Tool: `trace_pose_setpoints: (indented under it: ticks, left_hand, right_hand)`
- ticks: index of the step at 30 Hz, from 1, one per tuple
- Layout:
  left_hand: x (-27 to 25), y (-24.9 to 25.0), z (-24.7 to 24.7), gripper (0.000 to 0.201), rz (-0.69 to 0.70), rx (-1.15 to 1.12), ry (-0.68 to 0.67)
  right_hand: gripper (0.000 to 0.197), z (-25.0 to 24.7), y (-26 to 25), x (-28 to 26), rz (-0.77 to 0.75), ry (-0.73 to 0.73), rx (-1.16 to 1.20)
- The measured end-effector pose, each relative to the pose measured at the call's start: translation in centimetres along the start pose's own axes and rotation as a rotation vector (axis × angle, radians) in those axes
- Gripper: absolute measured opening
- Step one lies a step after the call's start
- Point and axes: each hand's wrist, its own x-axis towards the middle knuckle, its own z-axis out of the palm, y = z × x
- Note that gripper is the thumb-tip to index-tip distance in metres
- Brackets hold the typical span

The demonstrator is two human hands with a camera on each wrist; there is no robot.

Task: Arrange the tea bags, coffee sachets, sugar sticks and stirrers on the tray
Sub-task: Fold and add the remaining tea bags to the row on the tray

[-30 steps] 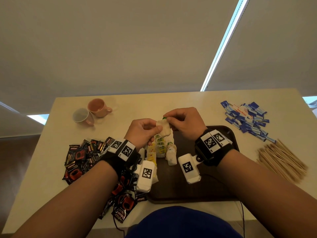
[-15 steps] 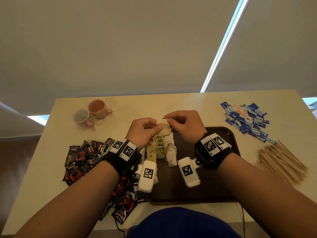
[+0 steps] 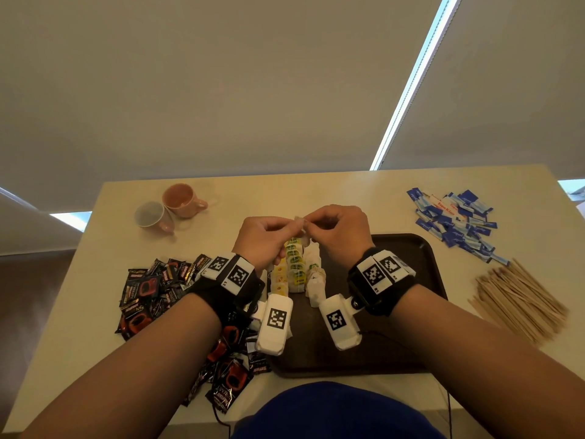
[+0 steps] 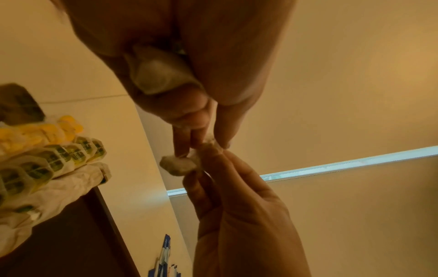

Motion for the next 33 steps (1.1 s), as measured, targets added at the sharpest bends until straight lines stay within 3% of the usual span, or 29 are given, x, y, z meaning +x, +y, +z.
trace_pose_setpoints:
  ticks: [3, 6, 8, 11, 19, 26, 30, 33]
  left_hand:
    - [0.4, 0.0, -0.1, 0.016, -0.003, -0.012, 0.022]
    - [0.7, -0.1, -0.5, 0.013, -0.005, 0.037, 0.038]
    - [0.8, -0.1, -0.6, 0.011, -0.018, 0.069, 0.040]
    - [0.9, -0.2, -0.7, 0.010, 0.007, 0.077, 0.015]
    - [0.9, -0.1, -0.9, 0.012, 0.026, 0.083, 0.021]
    - [1.1, 0.1, -0.8, 0.012, 0.030, 0.104, 0.025]
    - [1.1, 0.1, -1.0, 0.019, -0.039, 0.080, 0.074]
    - [1.1, 0.2, -1.3, 0.022, -0.071, 0.022, 0.073]
  right_hand:
    - [0.014, 0.3, 0.2, -0.1, -0.125, -0.087, -0.074]
    - [0.019, 0.1, 0.6, -0.1, -0.140, -0.089, -0.069]
    - [0.021, -0.2, 0.6, 0.1, -0.082, -0.036, -0.055]
    - [0.027, -0.4, 0.8, 0.6, 0.047, -0.131, 0.023]
    - [0.009, -0.2, 0.8, 0.4, 0.118, -0.167, 0.172]
    - [0.007, -0.4, 1.8, 1.0, 0.091, -0.179, 0.068]
    - [0.005, -1.2, 4.9, 0.9, 0.206, -0.105, -0.028]
    - [0.005, -0.8, 8.3, -0.7, 0.360, -0.191, -0.152]
